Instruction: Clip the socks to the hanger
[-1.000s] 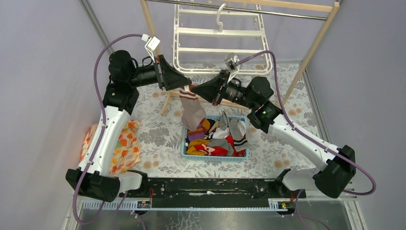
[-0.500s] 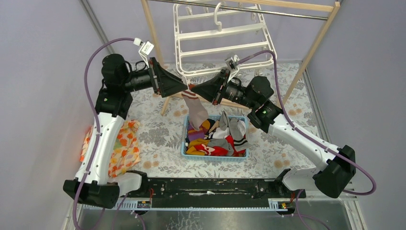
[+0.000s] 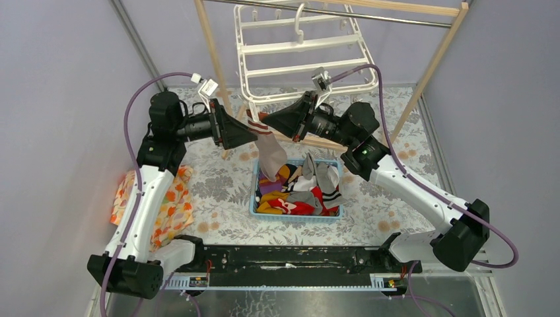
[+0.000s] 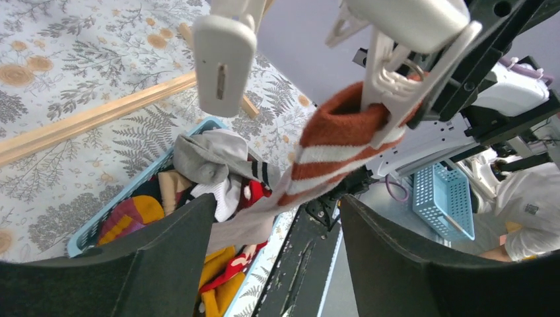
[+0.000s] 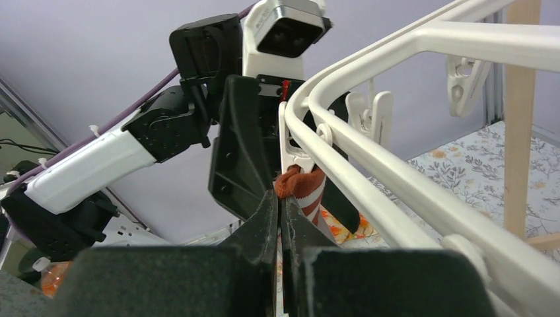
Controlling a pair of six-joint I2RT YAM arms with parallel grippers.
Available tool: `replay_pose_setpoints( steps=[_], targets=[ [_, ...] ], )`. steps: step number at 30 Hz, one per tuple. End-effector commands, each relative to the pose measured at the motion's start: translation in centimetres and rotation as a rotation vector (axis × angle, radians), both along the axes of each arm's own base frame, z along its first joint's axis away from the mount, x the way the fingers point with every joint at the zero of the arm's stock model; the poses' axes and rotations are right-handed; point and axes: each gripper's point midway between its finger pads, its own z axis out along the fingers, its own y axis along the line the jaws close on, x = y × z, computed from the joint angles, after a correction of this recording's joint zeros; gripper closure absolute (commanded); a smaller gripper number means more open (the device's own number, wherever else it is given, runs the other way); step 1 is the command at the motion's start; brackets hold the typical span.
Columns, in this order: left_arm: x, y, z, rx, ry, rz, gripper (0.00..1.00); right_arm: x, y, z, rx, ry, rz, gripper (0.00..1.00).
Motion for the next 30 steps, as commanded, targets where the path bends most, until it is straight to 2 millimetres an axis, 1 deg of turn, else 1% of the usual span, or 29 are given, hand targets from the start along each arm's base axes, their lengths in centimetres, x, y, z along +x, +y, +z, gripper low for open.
replay_pose_setpoints(
  steps=[1, 3, 4, 5, 6, 7, 9, 11, 12, 14, 16, 19, 21, 24, 27, 30],
  targets=[
    [0.2, -0.2, 0.9, -0.02, -0.072, -0.029, 0.32, -0.6, 0.0, 2.9, 0.069, -0.043, 0.029, 1.0],
    [0.0, -0.4, 1.2, -0.04, -0.074, -0.048, 0.41, -0.4, 0.1, 2.7, 0.068, -0.03, 0.025, 0.98],
    [-0.2, -0.5, 1.3, -0.054, -0.074, -0.06, 0.47, -0.3, 0.1, 2.6, 0.068, -0.023, 0.021, 0.97],
    [-0.4, -0.5, 1.4, -0.067, -0.071, -0.074, 0.53, -0.2, 0.1, 2.5, 0.069, -0.019, 0.017, 0.94],
    [-0.7, -0.6, 1.5, -0.078, -0.07, -0.086, 0.63, 0.0, 0.1, 2.4, 0.069, -0.014, 0.01, 0.9],
    [-0.9, -0.7, 1.5, -0.086, -0.07, -0.097, 0.73, 0.1, 0.1, 2.2, 0.068, -0.008, 0.0, 0.86],
    [-1.1, -0.7, 1.2, -0.089, -0.062, -0.102, 0.88, 0.5, -0.2, 2.0, 0.062, -0.004, -0.032, 0.75],
    [-1.2, -0.5, 0.8, -0.067, -0.053, -0.096, 0.97, 0.9, -0.8, 1.9, 0.047, -0.009, -0.082, 0.65],
    [-1.3, -0.4, 0.6, -0.057, -0.043, -0.094, 0.99, 1.0, -1.2, 1.9, 0.041, -0.014, -0.105, 0.6],
    [-1.4, -0.2, 0.5, -0.044, -0.043, -0.085, 1.0, 1.3, -2.3, 1.7, 0.026, -0.017, -0.171, 0.49],
    [-1.4, 0.0, 0.7, -0.04, -0.047, -0.07, 1.0, 1.4, -3.7, 1.7, 0.017, -0.025, -0.241, 0.44],
    [-1.3, 0.4, 1.0, -0.033, -0.054, -0.046, 1.0, 0.9, -5.5, 1.3, -0.004, -0.042, -0.299, 0.37],
    [-1.4, 0.6, 1.1, -0.026, -0.06, -0.034, 1.0, 0.2, -6.9, 1.0, -0.018, -0.051, -0.329, 0.35],
    [-1.7, 0.7, 1.4, -0.017, -0.079, -0.027, 1.0, 0.1, -8.1, -0.2, -0.043, -0.046, -0.379, 0.35],
    [-2.0, 0.7, 1.6, -0.019, -0.086, -0.031, 1.0, 0.7, -8.4, -1.1, -0.063, -0.053, -0.417, 0.36],
    [-2.3, 0.7, 1.7, -0.021, -0.078, -0.045, 1.0, 1.2, -7.9, -1.2, -0.044, -0.067, -0.416, 0.37]
  ],
)
